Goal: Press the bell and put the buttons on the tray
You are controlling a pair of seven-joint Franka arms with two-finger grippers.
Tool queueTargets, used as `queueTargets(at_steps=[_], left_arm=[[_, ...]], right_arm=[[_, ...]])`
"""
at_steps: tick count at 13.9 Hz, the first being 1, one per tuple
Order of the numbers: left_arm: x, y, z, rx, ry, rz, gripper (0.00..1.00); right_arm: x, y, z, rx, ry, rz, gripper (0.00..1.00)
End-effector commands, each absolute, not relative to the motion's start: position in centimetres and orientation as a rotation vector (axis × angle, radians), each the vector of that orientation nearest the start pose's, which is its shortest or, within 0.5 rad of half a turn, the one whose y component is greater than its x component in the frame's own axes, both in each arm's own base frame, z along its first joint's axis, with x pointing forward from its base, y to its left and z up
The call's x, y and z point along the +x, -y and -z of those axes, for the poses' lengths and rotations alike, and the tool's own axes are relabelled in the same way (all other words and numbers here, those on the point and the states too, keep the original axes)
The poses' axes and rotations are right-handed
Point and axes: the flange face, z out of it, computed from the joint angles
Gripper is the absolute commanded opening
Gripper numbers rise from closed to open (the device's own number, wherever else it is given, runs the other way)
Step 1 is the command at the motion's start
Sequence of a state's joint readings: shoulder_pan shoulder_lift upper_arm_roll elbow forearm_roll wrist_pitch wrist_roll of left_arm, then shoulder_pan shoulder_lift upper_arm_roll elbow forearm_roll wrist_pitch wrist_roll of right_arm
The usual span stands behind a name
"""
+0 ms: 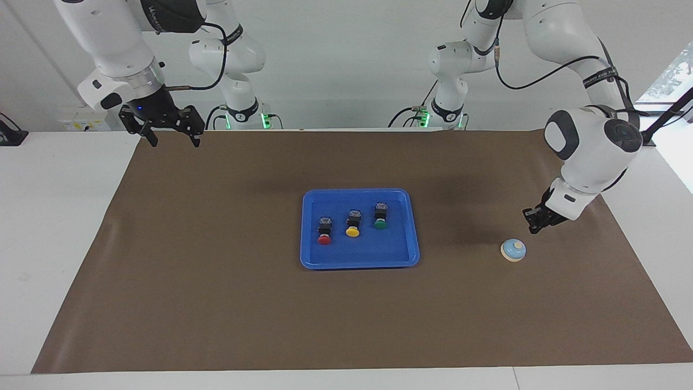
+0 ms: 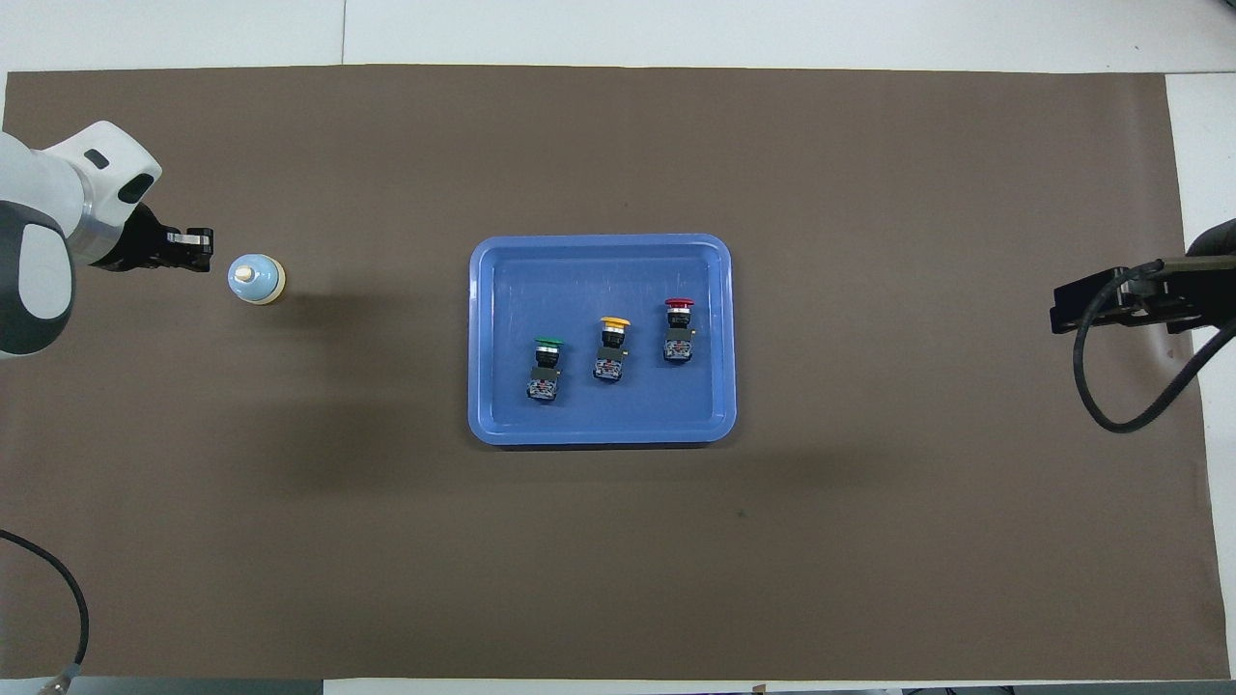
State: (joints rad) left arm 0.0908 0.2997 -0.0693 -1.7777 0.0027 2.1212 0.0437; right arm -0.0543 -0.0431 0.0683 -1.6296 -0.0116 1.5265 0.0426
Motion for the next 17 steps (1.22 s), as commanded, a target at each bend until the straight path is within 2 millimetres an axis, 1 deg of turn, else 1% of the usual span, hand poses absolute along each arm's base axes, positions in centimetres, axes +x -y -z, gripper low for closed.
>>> queueTargets(at_steps=[1, 4, 6, 9, 10, 11, 12, 14, 15, 16, 17], left_arm=[[65.1, -1.2, -37.1, -3.163, 0.015, 0.101, 0.0], [64.9, -1.1, -36.5, -3.163, 0.019, 0.089, 0.0], [64.6, -1.0, -35.4, -3.162, 0.019, 0.108, 0.0], [63.5, -1.0, -32.1, -3.161, 0.027, 0.108, 0.0], [63.3, -1.0, -31.5, -3.161, 0.027, 0.125, 0.0], [63.3, -1.0, -31.6, -3.161, 0.025, 0.118, 0.0], [63.6, -1.1, -32.2, -3.162, 0.025, 0.101, 0.0], [64.3, -1.2, -34.4, -3.162, 0.02, 0.063, 0.0], [64.5, -1.4, -36.5, -3.16, 0.018, 0.048, 0.0], [64.4, -1.7, -39.5, -3.158, 0.022, 0.036, 0.0], [64.0, -1.7, -41.9, -3.157, 0.021, 0.016, 0.0]], right_arm=[[52.9, -0.4, -61.7, -3.14, -0.015, -0.109, 1.0], [52.9, -0.4, -61.7, -3.142, -0.015, -0.109, 1.0], [52.9, -0.5, -61.7, -3.142, -0.012, -0.109, 1.0], [52.9, -0.4, -61.7, -3.142, -0.015, -0.109, 1.0], [52.9, -0.5, -61.7, -3.142, -0.012, -0.109, 1.0], [52.9, -0.5, -61.7, -3.141, -0.012, -0.109, 1.0], [52.9, -0.4, -61.7, -3.142, -0.015, -0.111, 1.0], [52.9, -0.4, -61.7, -3.142, -0.015, -0.111, 1.0], [52.9, -0.5, -61.7, -3.14, -0.012, -0.111, 1.0], [52.9, -0.4, -61.7, -3.14, -0.015, -0.111, 1.0], [52.9, -0.4, -61.7, -3.142, -0.015, -0.111, 1.0]])
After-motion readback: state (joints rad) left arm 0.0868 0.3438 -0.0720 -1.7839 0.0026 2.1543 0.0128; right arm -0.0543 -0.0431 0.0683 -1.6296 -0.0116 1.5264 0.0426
